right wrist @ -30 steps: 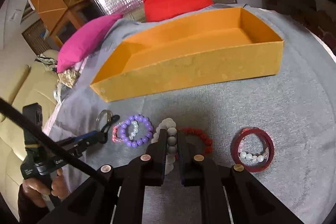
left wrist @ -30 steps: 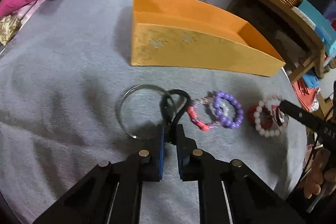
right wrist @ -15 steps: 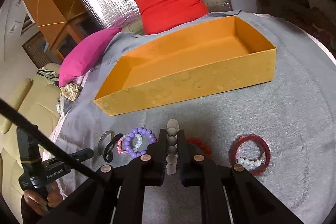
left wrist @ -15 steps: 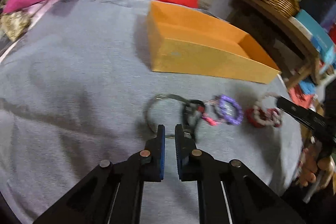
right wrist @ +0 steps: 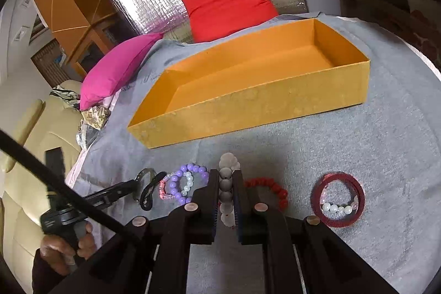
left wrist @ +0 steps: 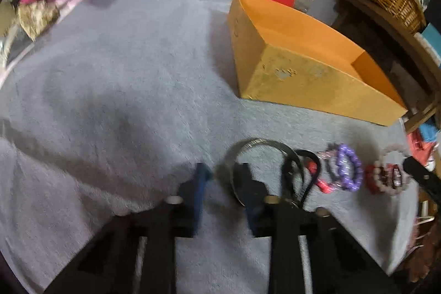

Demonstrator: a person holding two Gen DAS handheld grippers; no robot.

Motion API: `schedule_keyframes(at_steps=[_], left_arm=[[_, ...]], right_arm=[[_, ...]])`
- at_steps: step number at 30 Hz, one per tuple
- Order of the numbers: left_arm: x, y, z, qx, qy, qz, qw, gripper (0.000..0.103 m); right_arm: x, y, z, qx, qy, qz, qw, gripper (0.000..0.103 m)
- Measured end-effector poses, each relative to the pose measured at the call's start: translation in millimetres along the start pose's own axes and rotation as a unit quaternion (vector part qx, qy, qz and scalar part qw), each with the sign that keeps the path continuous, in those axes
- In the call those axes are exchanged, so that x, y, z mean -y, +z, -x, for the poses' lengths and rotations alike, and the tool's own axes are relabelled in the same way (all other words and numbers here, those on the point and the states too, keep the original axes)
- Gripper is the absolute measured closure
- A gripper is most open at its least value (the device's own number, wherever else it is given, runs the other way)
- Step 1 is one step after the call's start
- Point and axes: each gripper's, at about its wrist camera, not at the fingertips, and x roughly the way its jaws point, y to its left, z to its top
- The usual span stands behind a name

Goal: Organize jewelry
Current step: 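Carry the silver bangle and pearl bracelet into the orange tray and open both tools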

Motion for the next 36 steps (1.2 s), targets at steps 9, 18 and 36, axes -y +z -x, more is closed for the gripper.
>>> schedule_keyframes(at_steps=[9,18,36], left_arm=[[7,7,25,0.047,-0.001,-0.011,0.9989,0.101],[14,26,74,0.137,-0.05,0.003,0.9894,0.101],[71,93,11,0.132,-0.009,-0.012,0.9912,0.1]], right_arm=[[0,2,8,0.016,0.004,0.0,1.0,0.092],[-4,27,26,0.089,0.024,-0.008,0.996,0.092],[5,97,-53,0.095,0.039,-0.071,0.992,0.092]])
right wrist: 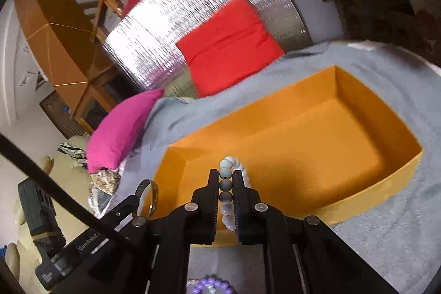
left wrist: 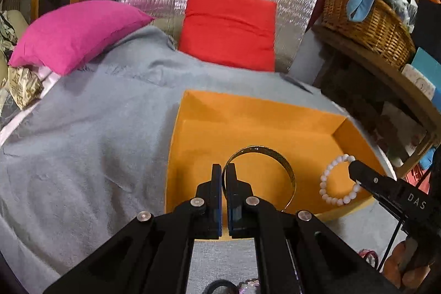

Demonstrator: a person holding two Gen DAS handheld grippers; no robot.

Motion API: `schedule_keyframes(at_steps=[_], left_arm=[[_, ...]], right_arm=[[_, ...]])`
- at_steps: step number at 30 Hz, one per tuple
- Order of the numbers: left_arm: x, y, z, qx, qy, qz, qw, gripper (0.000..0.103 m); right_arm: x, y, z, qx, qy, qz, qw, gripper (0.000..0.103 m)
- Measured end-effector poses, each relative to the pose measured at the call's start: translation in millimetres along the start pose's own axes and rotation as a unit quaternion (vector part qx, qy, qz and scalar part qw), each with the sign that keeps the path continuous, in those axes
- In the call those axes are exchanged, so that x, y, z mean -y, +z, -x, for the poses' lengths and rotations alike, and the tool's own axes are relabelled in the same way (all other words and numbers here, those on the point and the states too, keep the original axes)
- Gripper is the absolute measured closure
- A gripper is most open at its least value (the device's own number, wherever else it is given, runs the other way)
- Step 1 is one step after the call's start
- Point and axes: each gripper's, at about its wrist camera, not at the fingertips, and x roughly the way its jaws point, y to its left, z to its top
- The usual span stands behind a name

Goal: Organize jewelry
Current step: 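Carry the silver bangle and pearl bracelet into the orange tray and open both tools, then withdraw both tools from the tray and move the left tool toward the purple bracelet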

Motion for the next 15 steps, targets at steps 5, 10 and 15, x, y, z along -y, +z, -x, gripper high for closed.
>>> schedule_keyframes(at_steps=[5,10,15], left_arm=[[1,-6,-11,-0.017,0.014,-0.016,0.9996,0.1],[3,-11,-4,-0.024,0.02,-0.025,0.9992,0.087],[-3,-12,24,0.002,0.033,-0.021,0.9992,0.057]], right_arm=[[8,-3,-13,-0.013,-0.015,-0.007,1.0,0.092],[10,-2,-5,-0.01,-0.036,-0.008,0.999,0.09],[12,4,16,0.001,-0.043,-0.004,0.999,0.09]])
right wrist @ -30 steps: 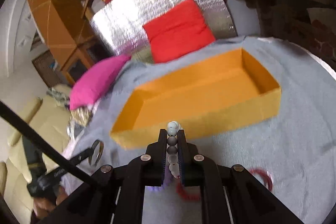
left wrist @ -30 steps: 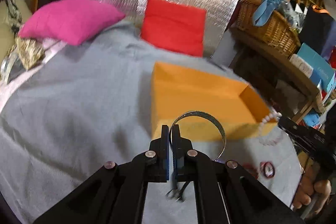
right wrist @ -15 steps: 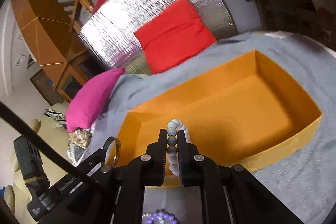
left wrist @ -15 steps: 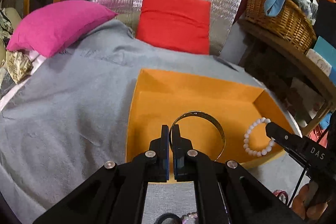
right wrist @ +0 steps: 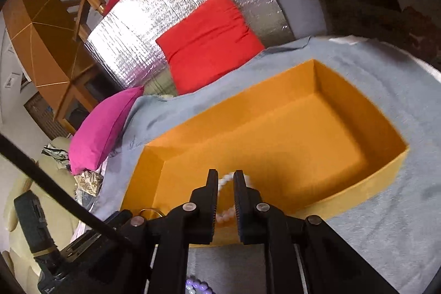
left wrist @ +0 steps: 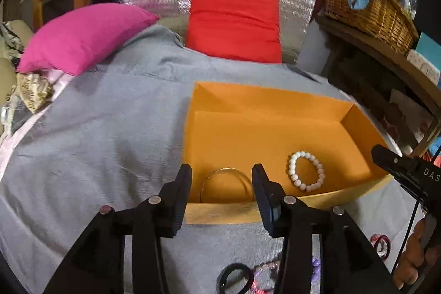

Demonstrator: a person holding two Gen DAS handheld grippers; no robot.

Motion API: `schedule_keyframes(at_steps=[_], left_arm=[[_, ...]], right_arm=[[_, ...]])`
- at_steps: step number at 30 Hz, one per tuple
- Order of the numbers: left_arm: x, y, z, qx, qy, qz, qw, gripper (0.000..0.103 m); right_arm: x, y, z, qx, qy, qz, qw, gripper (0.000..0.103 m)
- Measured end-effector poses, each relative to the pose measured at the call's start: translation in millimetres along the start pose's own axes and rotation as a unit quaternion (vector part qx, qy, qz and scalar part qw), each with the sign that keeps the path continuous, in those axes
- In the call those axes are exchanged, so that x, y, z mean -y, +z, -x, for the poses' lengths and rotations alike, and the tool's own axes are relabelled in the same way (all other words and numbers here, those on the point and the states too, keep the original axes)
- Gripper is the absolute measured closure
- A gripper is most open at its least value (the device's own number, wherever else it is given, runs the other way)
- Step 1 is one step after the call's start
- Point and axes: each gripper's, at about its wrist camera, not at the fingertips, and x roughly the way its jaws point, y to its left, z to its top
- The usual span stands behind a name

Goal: Organize jewelry
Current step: 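Withdraw both tools from the tray and move the left tool toward the purple bracelet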

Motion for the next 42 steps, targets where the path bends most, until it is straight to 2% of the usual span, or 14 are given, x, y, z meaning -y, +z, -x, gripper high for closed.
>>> schedule_keyframes(at_steps=[5,11,14,16,19,22,29,34,42], left_arm=[[-12,-12,26,0.01,0.03,0.005,0.9995,0.055],[-21,-46,47,-0.011,0.047,0.003,0.9988,0.054],[-19,-64,59,-0.016,0.05,-0.009,0.9986,0.053],[-19,-78,67,-0.024,0.045,-0.006,0.9987,0.051],[-20,-93,74,-0.034,0.032,0.002,0.9989,0.05],[-14,-101,75,-0.04,0.029,-0.013,0.9987,0.05],[-6,-99,65,-0.045,0.034,-0.035,0.9978,0.048],[0,-95,58,-0.054,0.022,-0.032,0.9978,0.044],[15,-96,52,-0.062,0.01,-0.053,0.9966,0.043]], right_arm=[[8,3,29,-0.001,-0.01,0.006,1.0,0.089],[18,0,74,0.001,-0.008,0.007,1.0,0.088],[26,-6,98,0.0,-0.003,0.006,1.0,0.075],[34,-14,115,0.002,-0.005,0.005,1.0,0.059],[55,-29,138,-0.007,-0.011,-0.015,1.0,0.058],[74,-37,149,-0.016,-0.014,-0.038,0.999,0.058],[94,-40,137,-0.051,-0.025,-0.067,0.996,0.058],[86,-46,116,-0.09,-0.028,-0.063,0.994,0.058],[77,-55,105,-0.113,-0.037,-0.046,0.992,0.058]])
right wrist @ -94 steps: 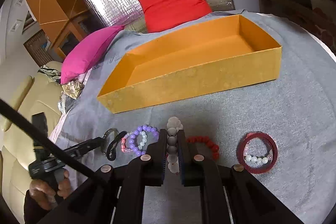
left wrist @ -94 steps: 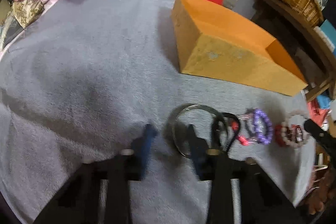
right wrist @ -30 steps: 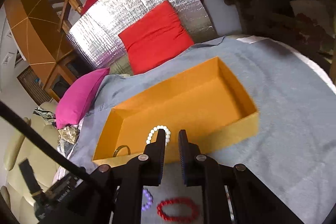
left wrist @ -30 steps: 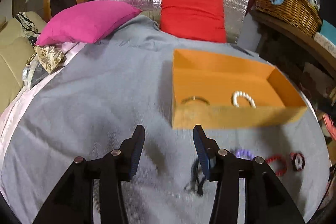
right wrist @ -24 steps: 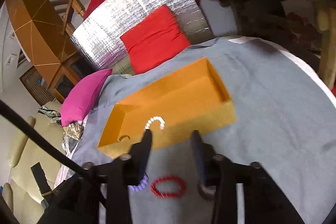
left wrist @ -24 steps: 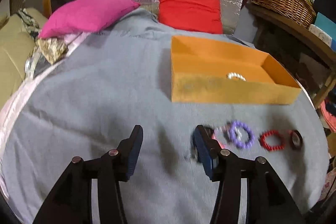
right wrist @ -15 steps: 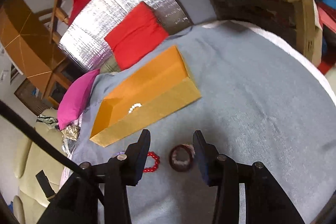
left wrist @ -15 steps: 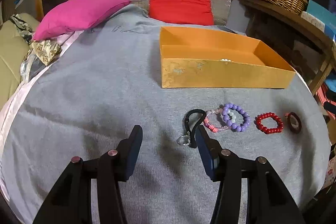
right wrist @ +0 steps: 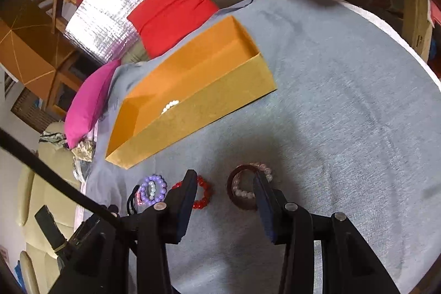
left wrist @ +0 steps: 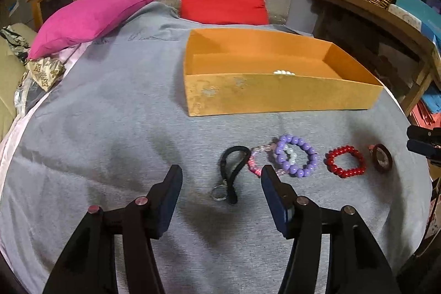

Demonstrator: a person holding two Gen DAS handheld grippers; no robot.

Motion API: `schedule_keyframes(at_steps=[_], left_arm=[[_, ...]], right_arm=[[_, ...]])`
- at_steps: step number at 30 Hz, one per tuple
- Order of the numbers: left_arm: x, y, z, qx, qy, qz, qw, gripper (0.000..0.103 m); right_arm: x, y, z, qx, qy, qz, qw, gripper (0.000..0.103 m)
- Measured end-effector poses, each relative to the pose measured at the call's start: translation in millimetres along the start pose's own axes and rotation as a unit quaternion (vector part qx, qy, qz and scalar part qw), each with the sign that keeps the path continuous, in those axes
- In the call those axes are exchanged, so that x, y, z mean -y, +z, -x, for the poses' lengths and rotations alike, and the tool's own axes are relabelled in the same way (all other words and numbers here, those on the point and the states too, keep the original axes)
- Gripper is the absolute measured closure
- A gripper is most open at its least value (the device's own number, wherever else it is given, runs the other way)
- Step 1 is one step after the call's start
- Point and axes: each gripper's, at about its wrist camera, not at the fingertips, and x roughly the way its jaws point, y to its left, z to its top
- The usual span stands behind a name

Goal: Organize jewelry
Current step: 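Withdraw both tools from the tray and move the left tool toward the purple bracelet, then grasp the purple bead bracelet with the left tool while the right tool reaches the dark red bangle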

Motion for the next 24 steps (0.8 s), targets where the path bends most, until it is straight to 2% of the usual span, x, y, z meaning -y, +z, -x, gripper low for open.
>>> schedule_keyframes(at_steps=[11,17,24], left_arm=[[25,-2,-4,-0.008,-0.019,-0.037,0.9991,0.042],[25,-2,-6,-0.011,-0.017,-0.037,0.9991,0.042],[23,-4,-3,-0.004,-0.025,-0.042,0.9988,0.042]], right_arm=[[10,1,0,-0.007,-0.009,-0.003,1.0,0.058],[23,3,0,-0.01,-0.009,-0.019,1.0,0.058],[17,1,-6,-0.014,-0.018,-0.018,1.0,0.06]])
